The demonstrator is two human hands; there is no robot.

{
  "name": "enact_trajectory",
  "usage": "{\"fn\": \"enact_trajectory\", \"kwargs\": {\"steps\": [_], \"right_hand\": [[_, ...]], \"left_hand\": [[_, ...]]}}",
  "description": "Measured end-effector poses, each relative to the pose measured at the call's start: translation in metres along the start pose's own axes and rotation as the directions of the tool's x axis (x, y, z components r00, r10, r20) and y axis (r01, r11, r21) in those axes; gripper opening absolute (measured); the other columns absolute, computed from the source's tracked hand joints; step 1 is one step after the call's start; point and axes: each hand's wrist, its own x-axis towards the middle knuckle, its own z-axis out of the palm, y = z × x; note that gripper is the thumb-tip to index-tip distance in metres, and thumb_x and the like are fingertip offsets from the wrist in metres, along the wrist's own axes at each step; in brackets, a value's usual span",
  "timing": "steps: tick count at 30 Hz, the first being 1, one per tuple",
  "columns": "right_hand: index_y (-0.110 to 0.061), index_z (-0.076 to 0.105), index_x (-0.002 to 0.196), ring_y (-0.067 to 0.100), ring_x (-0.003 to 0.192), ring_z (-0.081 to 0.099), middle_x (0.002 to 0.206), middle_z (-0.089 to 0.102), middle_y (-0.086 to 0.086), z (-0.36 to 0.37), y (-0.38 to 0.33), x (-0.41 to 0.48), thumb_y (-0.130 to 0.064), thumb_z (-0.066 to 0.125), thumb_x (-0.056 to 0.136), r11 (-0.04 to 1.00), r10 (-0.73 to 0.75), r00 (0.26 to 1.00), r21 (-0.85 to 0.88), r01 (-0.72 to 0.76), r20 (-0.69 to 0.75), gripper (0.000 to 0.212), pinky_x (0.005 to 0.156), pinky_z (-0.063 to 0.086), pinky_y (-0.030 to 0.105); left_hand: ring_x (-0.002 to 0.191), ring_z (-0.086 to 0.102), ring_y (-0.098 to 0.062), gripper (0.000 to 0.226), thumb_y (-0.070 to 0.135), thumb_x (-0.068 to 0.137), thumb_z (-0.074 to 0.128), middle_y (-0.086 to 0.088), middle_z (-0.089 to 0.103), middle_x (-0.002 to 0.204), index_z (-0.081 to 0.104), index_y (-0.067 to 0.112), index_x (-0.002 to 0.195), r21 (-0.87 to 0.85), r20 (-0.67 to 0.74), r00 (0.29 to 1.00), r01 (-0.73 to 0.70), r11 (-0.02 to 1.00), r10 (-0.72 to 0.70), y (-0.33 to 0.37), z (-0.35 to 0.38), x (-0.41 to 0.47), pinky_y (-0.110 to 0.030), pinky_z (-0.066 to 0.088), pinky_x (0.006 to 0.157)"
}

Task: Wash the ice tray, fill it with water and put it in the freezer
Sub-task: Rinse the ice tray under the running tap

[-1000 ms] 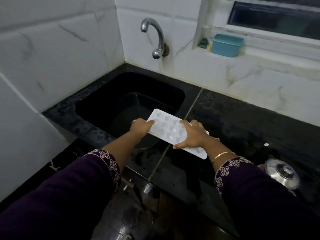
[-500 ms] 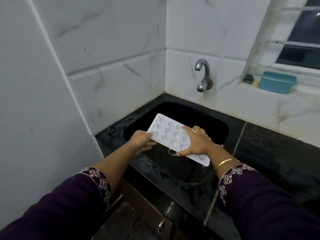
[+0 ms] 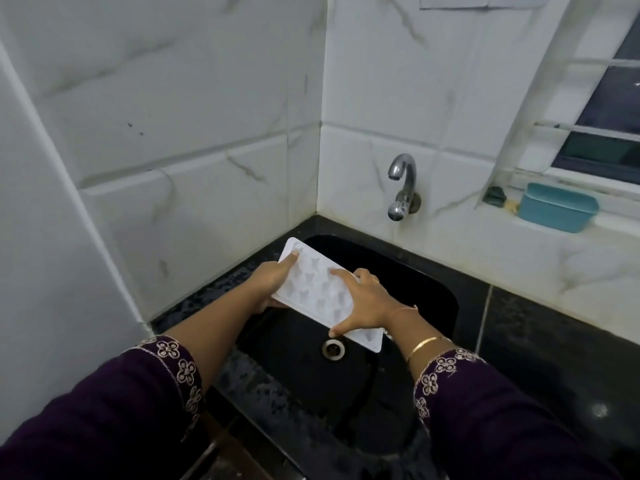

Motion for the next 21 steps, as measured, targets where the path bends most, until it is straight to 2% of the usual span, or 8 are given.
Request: {"fn": "enact_trajectory", "kwargs": {"steps": [4,6,8,11,13,15,18,21], "right_hand": [[-0.046,0.02,0.139,0.025,0.129,0.026,0.137,0.026,0.002,-0.009,0.021,0.027,-0.055,0.083,0.053,0.992,0.034,0.996,0.119,-0.044,0.088,0.107,0.109,0.032,0.045],[-0.035,0.042,0.132,0.019,0.126,0.035,0.134,0.037,0.0,-0.018,0.032,0.037,-0.048,0.082,0.062,0.927,0.054,0.992,0.362,-0.093,0.118,0.081,0.106,0.035,0.037],[-0.018,0.06,0.113,0.014,0.116,0.049,0.121,0.054,-0.001,-0.024,0.042,0.048,-0.033,0.08,0.071,0.761,0.106,0.993,0.64,-0.108,0.041,0.049,0.093,0.041,0.024],[-0.012,0.062,0.094,0.018,0.098,0.059,0.104,0.064,0.008,-0.027,0.067,0.076,-0.021,0.075,0.079,0.631,0.358,0.917,0.77,-0.098,-0.177,0.022,0.081,0.048,0.022],[-0.017,0.058,0.096,0.023,0.101,0.06,0.106,0.063,0.008,-0.032,0.084,0.099,-0.026,0.07,0.081,0.577,0.523,0.817,0.807,-0.129,-0.243,0.021,0.092,0.051,0.037],[-0.016,0.054,0.108,0.026,0.097,0.06,0.1,0.059,0.006,-0.04,0.095,0.12,-0.03,0.064,0.084,0.492,0.636,0.731,0.86,-0.137,-0.247,0.03,0.094,0.05,0.046],[-0.01,0.04,0.13,0.024,0.091,0.055,0.106,0.051,0.008,-0.056,0.102,0.151,-0.034,0.057,0.089,0.293,0.724,0.672,0.952,-0.094,-0.157,0.05,0.087,0.053,0.039],[-0.01,0.041,0.132,0.028,0.103,0.053,0.117,0.045,0.009,-0.071,0.106,0.177,-0.038,0.06,0.088,-0.022,0.744,0.669,0.999,0.028,-0.002,0.056,0.085,0.053,0.036]], "left_hand": [[0.096,0.062,-0.027,0.064,0.062,0.089,0.045,-0.011,0.064,0.108,0.062,0.004,0.109,0.246,-0.106,0.982,-0.129,0.961,0.159,0.011,0.017,0.03,-0.035,0.054,0.074],[0.087,0.058,-0.022,0.054,0.057,0.093,0.04,-0.006,0.061,0.095,0.062,0.008,0.09,0.345,-0.119,0.968,-0.169,0.923,0.221,0.012,0.025,0.04,-0.031,0.047,0.074],[0.079,0.053,-0.019,0.049,0.054,0.096,0.036,0.0,0.055,0.082,0.056,0.012,0.08,0.438,-0.122,0.96,-0.177,0.881,0.253,0.012,0.031,0.048,-0.032,0.041,0.075],[0.084,0.053,-0.02,0.042,0.052,0.097,0.034,0.003,0.053,0.08,0.054,0.017,0.083,0.479,-0.116,0.957,-0.182,0.859,0.267,0.009,0.033,0.065,-0.034,0.042,0.08],[0.087,0.055,-0.021,0.042,0.051,0.097,0.034,0.0,0.057,0.088,0.055,0.017,0.083,0.488,-0.11,0.956,-0.185,0.853,0.27,0.009,0.03,0.079,-0.035,0.042,0.081],[0.091,0.056,-0.022,0.047,0.052,0.097,0.034,-0.003,0.059,0.096,0.06,0.012,0.096,0.497,-0.108,0.957,-0.181,0.848,0.268,0.01,0.027,0.094,-0.034,0.042,0.082],[0.09,0.059,-0.024,0.054,0.053,0.097,0.033,-0.008,0.062,0.095,0.061,0.007,0.096,0.513,-0.073,0.963,-0.186,0.838,0.258,0.017,0.023,0.116,-0.039,0.046,0.085],[0.091,0.061,-0.026,0.059,0.054,0.096,0.033,-0.01,0.064,0.097,0.063,0.004,0.098,0.525,-0.043,0.962,-0.208,0.825,0.27,0.028,0.022,0.133,-0.04,0.047,0.087]]}}
